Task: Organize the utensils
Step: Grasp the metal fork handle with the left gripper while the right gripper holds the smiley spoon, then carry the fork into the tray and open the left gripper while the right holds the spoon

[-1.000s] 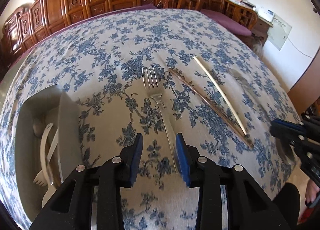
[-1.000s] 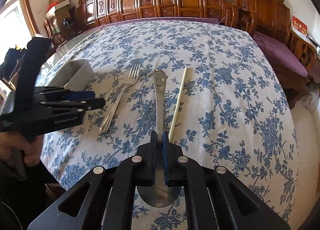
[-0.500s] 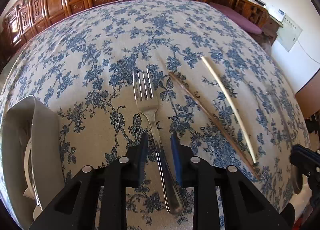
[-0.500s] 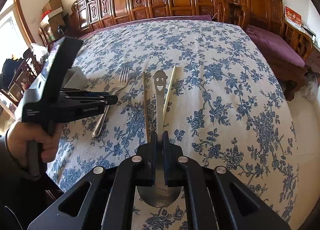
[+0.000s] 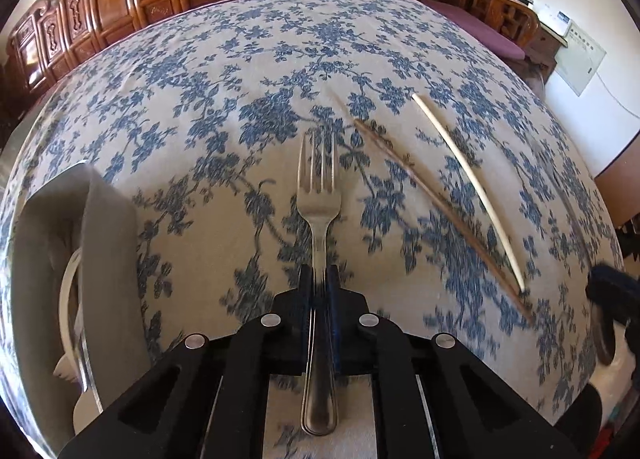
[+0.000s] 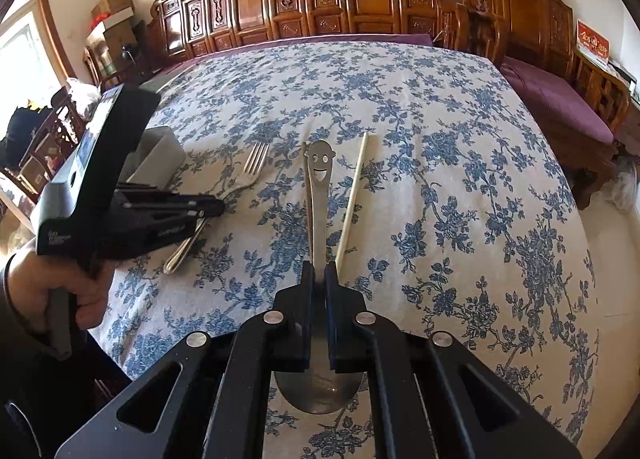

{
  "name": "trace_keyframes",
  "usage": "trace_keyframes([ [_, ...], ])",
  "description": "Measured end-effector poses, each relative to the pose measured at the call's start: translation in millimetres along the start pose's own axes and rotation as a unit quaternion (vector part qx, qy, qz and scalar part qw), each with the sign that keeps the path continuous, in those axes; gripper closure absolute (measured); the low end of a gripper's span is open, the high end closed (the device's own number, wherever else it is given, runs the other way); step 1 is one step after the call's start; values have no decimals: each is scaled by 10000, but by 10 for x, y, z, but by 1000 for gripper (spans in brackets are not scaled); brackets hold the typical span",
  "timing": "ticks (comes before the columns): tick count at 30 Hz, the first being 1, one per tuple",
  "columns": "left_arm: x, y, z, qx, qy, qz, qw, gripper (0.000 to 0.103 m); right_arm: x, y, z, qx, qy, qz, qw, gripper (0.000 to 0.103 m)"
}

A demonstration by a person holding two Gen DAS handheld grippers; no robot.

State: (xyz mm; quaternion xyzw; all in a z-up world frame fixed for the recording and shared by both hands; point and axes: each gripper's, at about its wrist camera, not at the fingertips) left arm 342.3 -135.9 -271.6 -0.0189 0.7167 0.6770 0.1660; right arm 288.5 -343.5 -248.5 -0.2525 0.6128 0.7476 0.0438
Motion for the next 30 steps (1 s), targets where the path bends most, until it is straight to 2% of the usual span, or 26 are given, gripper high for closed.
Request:
trace_keyframes([
  [15,434,653,105,69,-156,-575,9982,97,-24,150,320,9,343,-168,9993,96],
  [30,702,1183,480,51,1,-994,9950,97,-15,233,669,-50,717,-263,9971,96],
])
Point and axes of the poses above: each gripper's, at about its wrist camera, not at the fingertips, and y roughly against the way its jaws point, z to its left, x to its underside, and after that the axes turned 11 degrees about z, right-handed
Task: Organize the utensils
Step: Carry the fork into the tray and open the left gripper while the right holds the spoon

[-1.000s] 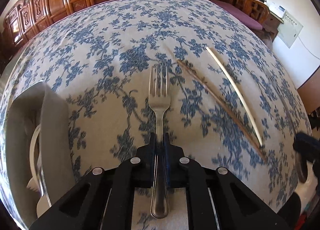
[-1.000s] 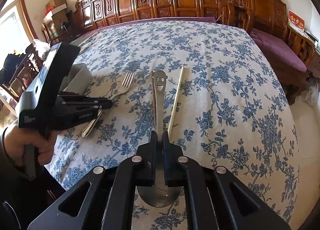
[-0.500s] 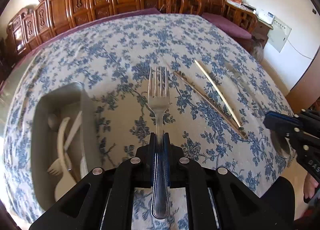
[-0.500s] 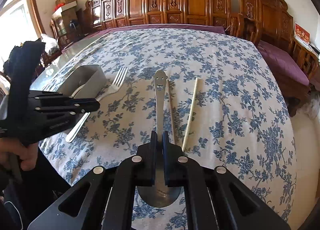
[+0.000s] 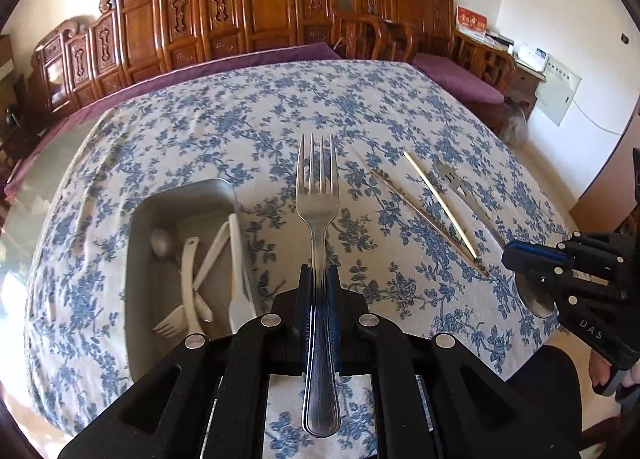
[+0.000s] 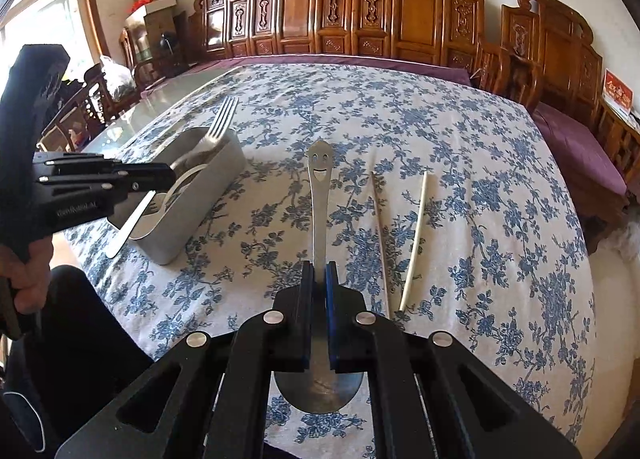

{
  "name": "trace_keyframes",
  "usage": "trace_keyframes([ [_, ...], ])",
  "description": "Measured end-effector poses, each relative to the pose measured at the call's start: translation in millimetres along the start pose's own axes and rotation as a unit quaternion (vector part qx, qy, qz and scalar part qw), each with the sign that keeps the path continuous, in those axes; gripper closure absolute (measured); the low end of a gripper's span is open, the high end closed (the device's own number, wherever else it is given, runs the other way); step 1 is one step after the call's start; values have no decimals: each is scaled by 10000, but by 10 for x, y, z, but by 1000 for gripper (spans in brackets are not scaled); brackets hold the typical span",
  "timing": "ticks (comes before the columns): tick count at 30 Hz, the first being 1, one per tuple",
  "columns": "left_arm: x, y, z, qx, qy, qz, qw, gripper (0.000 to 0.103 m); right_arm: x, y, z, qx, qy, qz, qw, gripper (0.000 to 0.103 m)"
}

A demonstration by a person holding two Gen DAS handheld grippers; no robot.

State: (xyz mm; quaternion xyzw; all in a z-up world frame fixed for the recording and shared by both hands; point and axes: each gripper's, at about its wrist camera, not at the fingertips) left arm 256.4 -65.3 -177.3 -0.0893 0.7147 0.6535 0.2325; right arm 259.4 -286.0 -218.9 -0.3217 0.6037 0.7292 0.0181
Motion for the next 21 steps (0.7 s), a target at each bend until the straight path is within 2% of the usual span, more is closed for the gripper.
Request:
trace_keyframes([
  [6,38,171,231,39,182,-179,9997,97,0,-12,104,-43,121,9,9999,96],
  [11,25,223,510,-67,386,-224,9990,97,7,-12,162,-68,172,0,9998,96],
  [21,-11,-59,1054,-302,694,10,9971,97,26,-65,144,-15,94,22,10000,96],
])
Point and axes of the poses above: each gripper's, at about its wrist camera, not at the fingertips, and y roughly against the way its jaws point, z to its left, x to its underside, and after that the axes turned 11 degrees about z, right-handed
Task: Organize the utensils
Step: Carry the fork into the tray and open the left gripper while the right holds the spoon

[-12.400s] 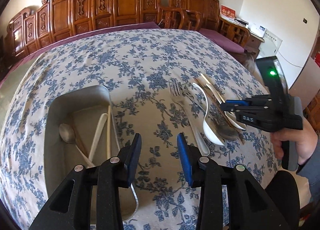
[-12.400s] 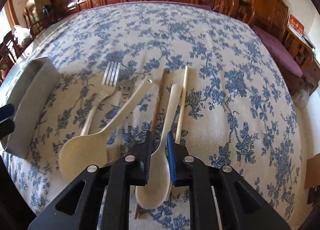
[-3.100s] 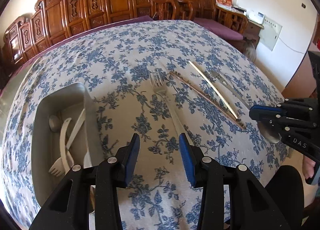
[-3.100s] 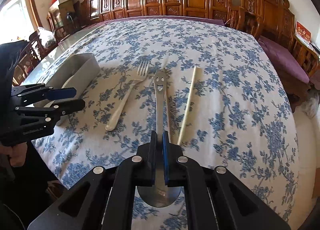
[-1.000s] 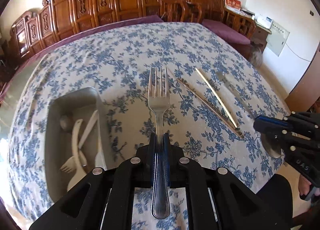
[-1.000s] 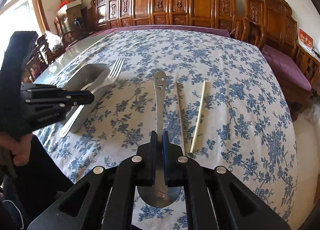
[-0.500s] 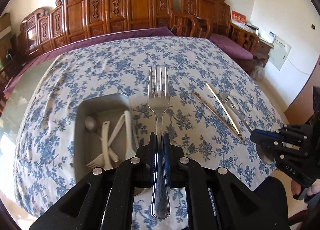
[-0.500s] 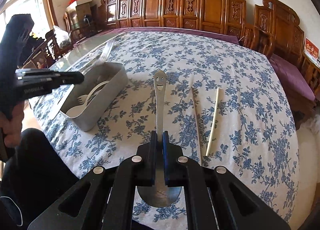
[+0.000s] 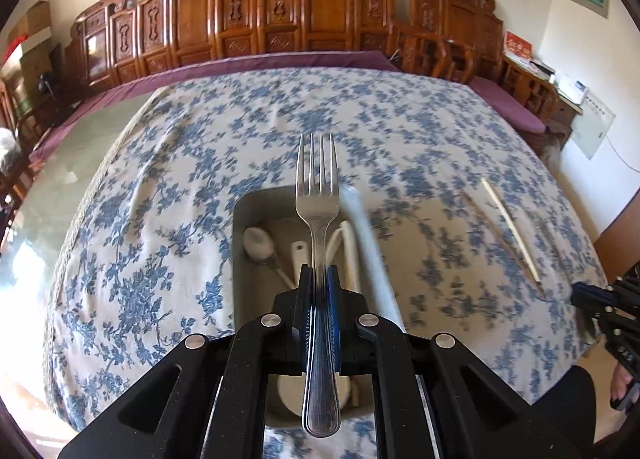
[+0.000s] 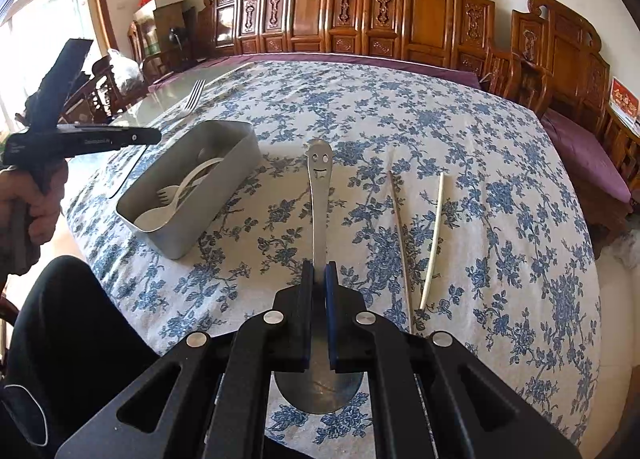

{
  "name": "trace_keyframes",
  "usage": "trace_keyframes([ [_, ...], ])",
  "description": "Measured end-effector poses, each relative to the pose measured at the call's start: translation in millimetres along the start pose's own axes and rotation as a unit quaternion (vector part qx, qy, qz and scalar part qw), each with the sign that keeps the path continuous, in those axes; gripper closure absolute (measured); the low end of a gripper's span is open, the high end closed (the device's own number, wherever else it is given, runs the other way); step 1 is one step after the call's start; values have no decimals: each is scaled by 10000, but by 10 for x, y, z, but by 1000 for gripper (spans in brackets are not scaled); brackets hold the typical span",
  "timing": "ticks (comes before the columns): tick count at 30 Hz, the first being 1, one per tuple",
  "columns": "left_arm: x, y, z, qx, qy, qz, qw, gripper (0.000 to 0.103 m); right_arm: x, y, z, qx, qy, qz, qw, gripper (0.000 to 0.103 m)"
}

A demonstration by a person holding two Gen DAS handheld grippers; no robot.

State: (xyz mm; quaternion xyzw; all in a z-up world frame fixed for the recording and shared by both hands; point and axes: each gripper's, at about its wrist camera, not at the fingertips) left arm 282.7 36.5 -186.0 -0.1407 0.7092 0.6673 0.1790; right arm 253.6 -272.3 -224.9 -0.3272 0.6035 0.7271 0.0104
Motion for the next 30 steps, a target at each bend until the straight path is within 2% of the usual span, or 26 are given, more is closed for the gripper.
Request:
trace_keyframes([
  [14,51,-538,197,-37,151,454,9988,97,41,-155,-33,-13,-137,154,9998,96],
  [30,44,-725,188,-208,62,734,9971,96,46,-170,-35,9,-167,147,9998,96],
])
Point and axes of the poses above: each gripper's, at about its wrist camera, not at the fingertips, and y roughly against the way its jaws point, z to its left, x to its underside, and after that the axes turned 11 degrees about z, right-handed
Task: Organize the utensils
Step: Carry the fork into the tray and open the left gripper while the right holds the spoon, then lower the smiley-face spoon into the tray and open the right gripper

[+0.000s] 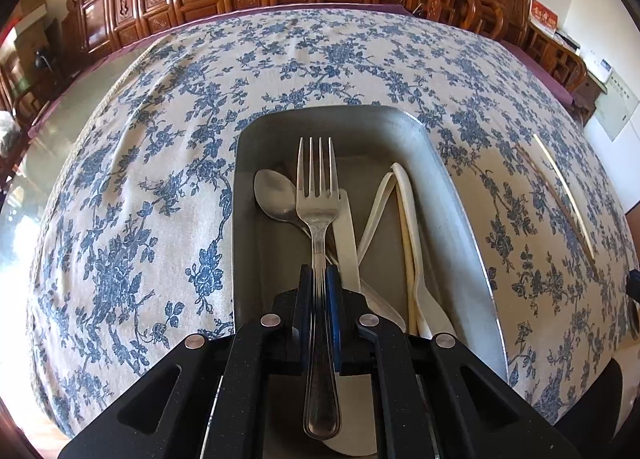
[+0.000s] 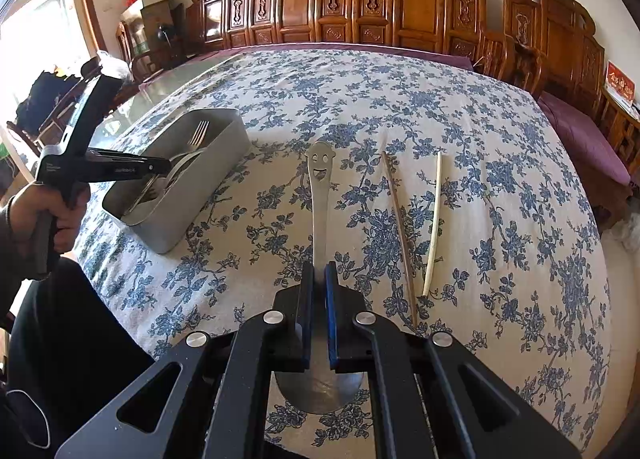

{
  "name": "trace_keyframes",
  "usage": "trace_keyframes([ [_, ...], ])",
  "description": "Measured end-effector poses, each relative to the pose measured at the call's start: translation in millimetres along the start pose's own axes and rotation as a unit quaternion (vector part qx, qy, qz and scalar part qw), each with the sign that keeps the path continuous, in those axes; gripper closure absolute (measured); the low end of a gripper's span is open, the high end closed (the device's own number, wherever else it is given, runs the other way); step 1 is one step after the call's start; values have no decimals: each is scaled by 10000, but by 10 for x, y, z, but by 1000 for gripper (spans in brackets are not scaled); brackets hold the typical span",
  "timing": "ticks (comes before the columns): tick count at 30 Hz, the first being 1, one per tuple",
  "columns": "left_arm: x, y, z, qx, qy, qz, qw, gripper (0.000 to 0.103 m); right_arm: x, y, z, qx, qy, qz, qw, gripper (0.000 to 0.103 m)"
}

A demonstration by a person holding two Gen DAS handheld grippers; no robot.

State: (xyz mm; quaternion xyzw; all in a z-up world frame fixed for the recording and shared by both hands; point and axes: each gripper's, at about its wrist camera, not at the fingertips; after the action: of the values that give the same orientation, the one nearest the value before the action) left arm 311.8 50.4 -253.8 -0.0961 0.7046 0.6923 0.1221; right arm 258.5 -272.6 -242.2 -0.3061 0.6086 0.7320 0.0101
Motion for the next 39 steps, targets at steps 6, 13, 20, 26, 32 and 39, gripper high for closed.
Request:
trace_keyframes([
  [6,-6,100,41,16,103,-40,9999,96,-13,49,68,-5,64,-68,10000,96],
  [13,80,386,85,32,-38,-324,9995,96,-102,80,283,-45,181,-129,9997,96],
  [20,211,704,242,-8,-163,-577,9982,96,-321,32,623,-337,216,-184,9990,96],
  [26,329,966,476,-8,-148,-775,9969,96,-606,-65,1019,-593,338,-192,9975,96],
  [32,452,1060,676,16,-67,-868,9962,95,-863,-229,1322,-820,322,-91,9961,96],
  [39,553,1010,808,95,24,-865,9962,95,-1103,-448,1561,-937,232,94,9953,96],
])
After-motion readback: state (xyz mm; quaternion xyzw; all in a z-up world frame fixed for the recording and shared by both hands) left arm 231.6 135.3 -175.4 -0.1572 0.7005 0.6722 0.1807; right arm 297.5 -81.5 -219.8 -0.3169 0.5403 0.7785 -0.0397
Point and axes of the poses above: each gripper's, at about its wrist camera, not at the fingertips, and y roughly against the way its jaws point, z to its left, x to its underside, and after that the axes turned 11 degrees about z, right-handed
